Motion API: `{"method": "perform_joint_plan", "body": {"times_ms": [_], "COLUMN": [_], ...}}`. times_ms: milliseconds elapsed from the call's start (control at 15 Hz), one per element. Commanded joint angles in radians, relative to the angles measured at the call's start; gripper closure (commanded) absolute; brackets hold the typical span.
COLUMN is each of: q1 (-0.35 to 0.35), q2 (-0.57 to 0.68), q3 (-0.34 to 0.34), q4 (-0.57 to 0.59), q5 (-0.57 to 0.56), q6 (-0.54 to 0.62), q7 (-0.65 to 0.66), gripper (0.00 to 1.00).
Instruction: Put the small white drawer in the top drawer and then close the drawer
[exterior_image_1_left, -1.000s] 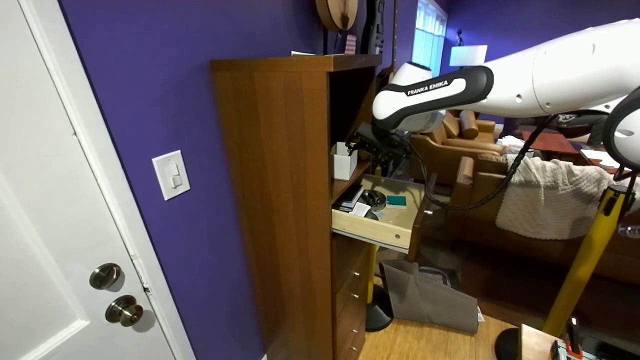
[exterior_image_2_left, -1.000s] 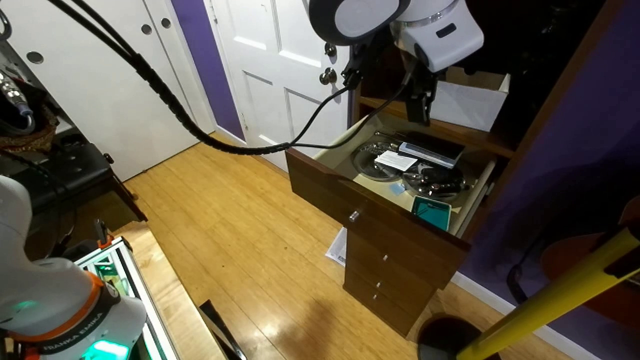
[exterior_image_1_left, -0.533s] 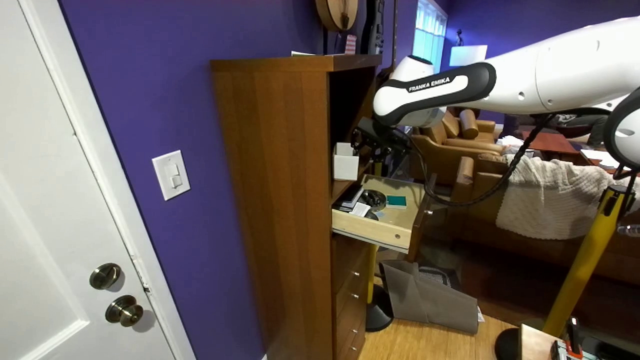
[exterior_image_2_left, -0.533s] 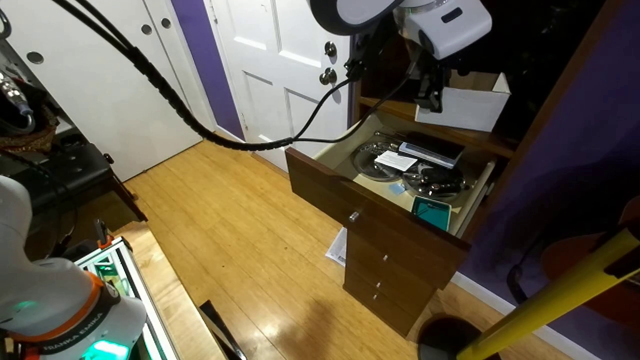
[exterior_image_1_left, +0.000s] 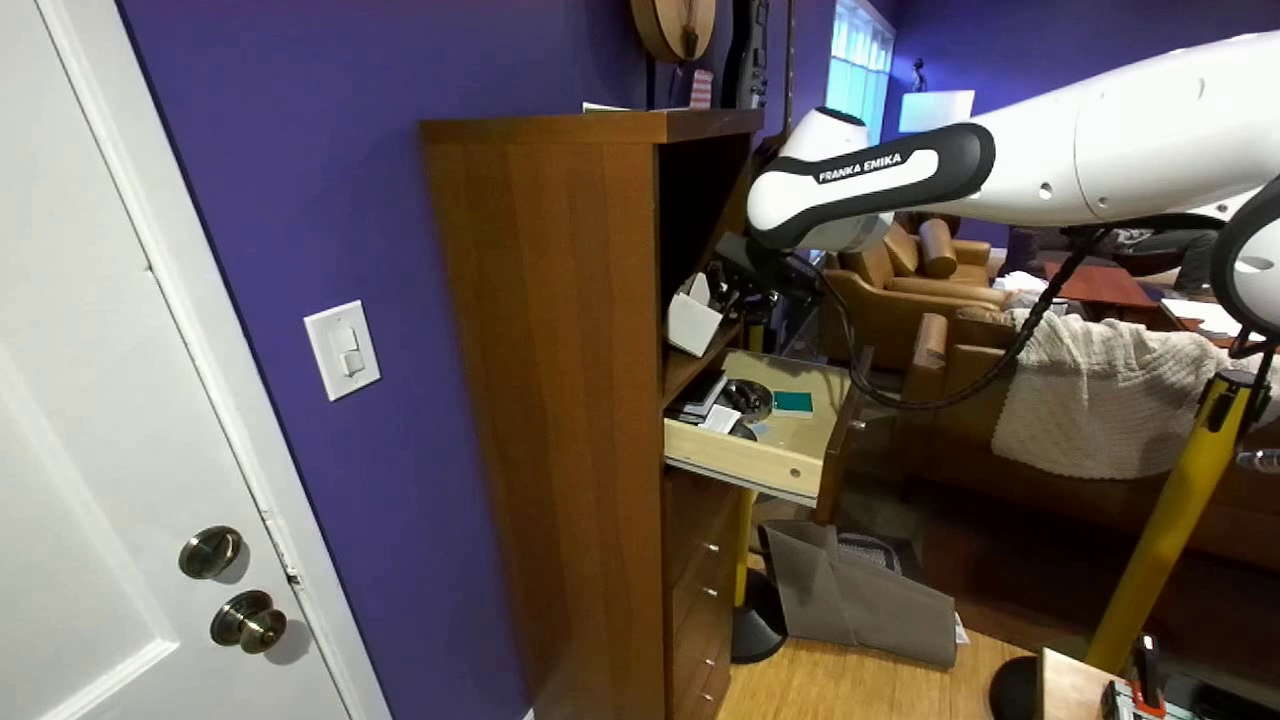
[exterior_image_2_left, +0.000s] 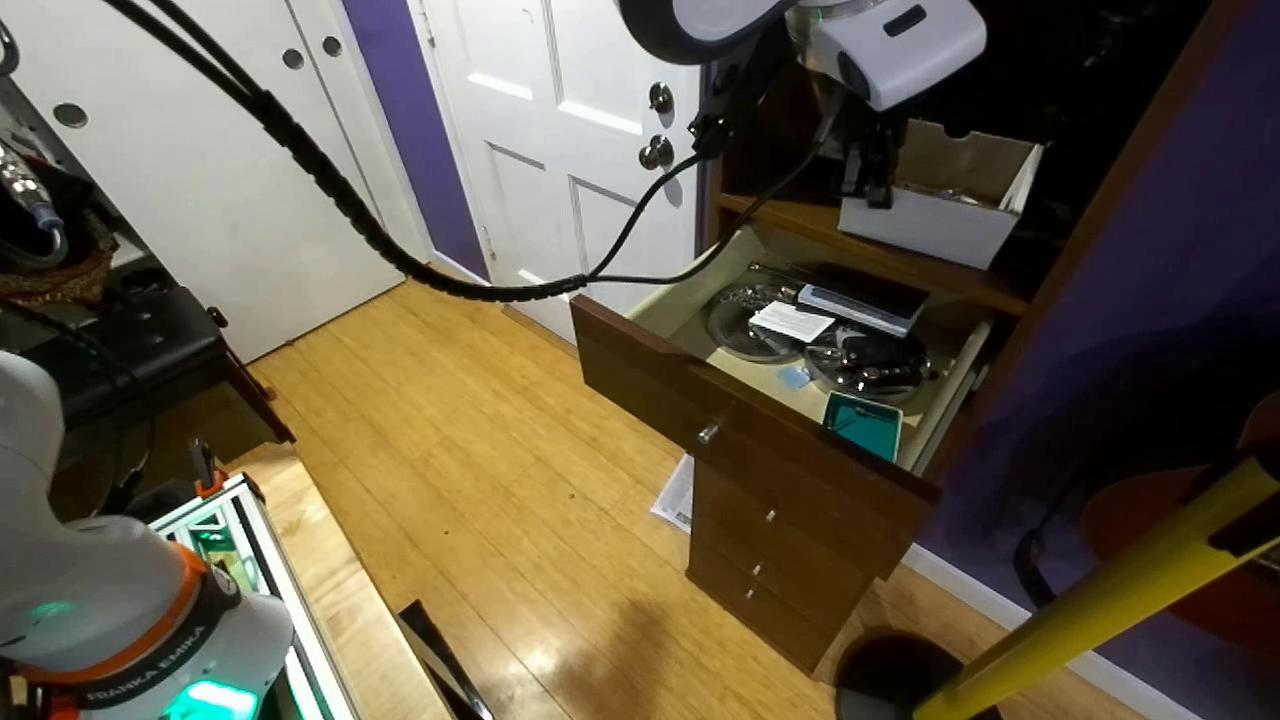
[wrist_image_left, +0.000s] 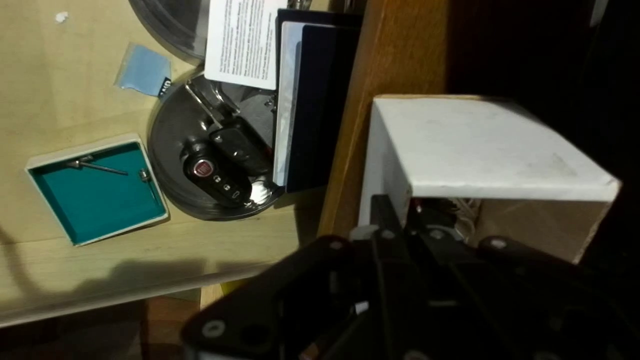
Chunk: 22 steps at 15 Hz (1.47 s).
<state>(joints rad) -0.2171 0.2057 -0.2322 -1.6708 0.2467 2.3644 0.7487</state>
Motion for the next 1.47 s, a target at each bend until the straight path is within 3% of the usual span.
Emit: {"method": "perform_joint_plan", "body": {"times_ms": [0, 600, 1067, 1133, 1400], "q1": [0.007, -0.003, -0.017, -0.018, -0.021], "q2": [-0.044, -0.3, -0.399, -0.371, -0.375], "q3": [-0.002, 0.003, -0.065, -0.041, -0.062], "q4": [-0.025, -0.193, -0.303, -0.265, -0.283], "q5": [-0.023, -0.073, 0.014, -0.022, -0.003], "q6": [-0.04, -0.266, -0.343, -0.329, -0.334], "q7": [-0.003, -0.287, -0.82, -0.699, -0.8], "gripper": [0.99, 0.99, 0.99, 0.96, 0.96]}}
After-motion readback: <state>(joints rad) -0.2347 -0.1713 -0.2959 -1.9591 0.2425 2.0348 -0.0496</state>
